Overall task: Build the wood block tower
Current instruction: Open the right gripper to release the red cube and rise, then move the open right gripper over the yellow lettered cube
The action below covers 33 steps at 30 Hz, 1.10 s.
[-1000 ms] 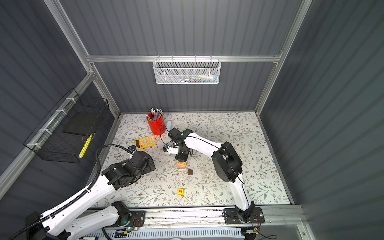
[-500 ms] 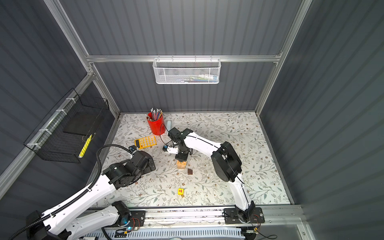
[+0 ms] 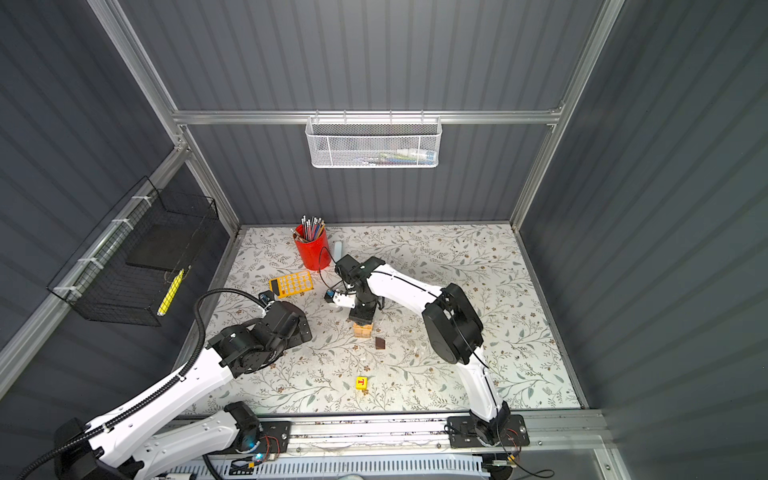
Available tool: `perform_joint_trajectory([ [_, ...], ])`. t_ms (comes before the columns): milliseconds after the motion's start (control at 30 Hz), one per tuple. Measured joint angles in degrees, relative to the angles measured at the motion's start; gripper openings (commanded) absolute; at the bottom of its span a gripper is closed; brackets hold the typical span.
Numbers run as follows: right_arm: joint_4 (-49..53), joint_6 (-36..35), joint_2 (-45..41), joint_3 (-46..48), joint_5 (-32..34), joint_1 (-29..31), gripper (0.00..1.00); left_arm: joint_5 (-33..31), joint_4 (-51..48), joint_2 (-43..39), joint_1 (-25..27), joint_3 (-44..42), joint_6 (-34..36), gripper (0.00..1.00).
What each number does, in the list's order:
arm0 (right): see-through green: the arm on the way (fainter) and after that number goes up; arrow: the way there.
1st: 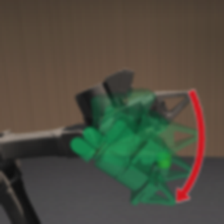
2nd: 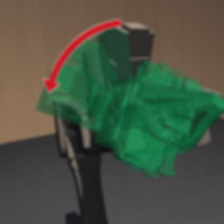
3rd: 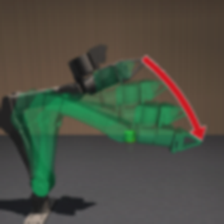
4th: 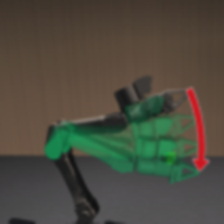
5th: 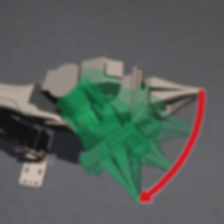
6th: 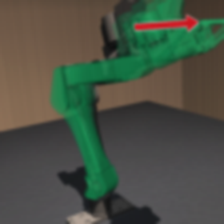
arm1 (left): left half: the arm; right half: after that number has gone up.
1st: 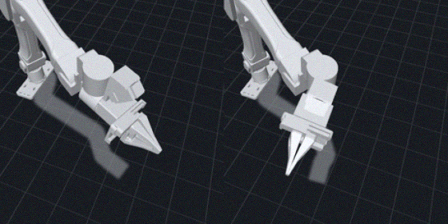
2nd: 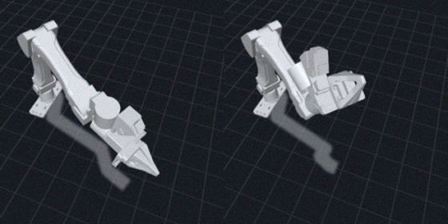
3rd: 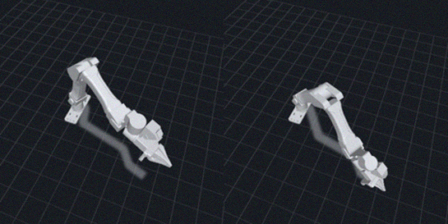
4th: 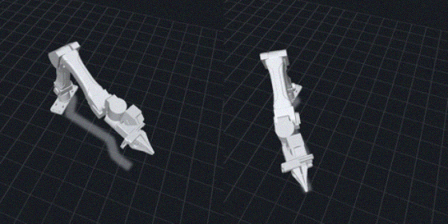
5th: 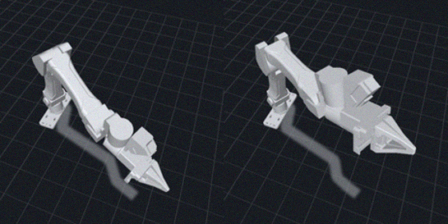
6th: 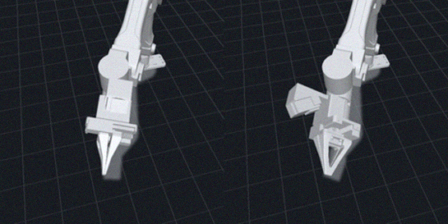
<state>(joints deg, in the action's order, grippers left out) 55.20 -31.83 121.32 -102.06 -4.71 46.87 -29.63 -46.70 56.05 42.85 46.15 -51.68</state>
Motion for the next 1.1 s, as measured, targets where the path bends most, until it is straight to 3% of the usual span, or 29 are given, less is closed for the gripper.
perform_joint_trajectory([
  [267,-5.42,7.21,-14.27,6.93,1.53,0.17,0.67,0.09,-0.04,-0.04,0.00,0.37,0.00,1.00],
  [600,-12.28,24.57,-27.10,23.12,3.04,1.95,0.69,2.91,-0.24,-2.16,0.00,0.50,0.20,0.99],
  [867,-16.37,33.31,-34.64,36.33,3.23,10.05,0.72,5.27,-3.13,-6.32,0.00,0.52,0.44,1.00],
  [1100,-18.91,35.89,-32.96,41.11,4.39,17.57,0.73,5.25,-6.27,-9.77,0.00,0.50,-0.11,0.99],
])
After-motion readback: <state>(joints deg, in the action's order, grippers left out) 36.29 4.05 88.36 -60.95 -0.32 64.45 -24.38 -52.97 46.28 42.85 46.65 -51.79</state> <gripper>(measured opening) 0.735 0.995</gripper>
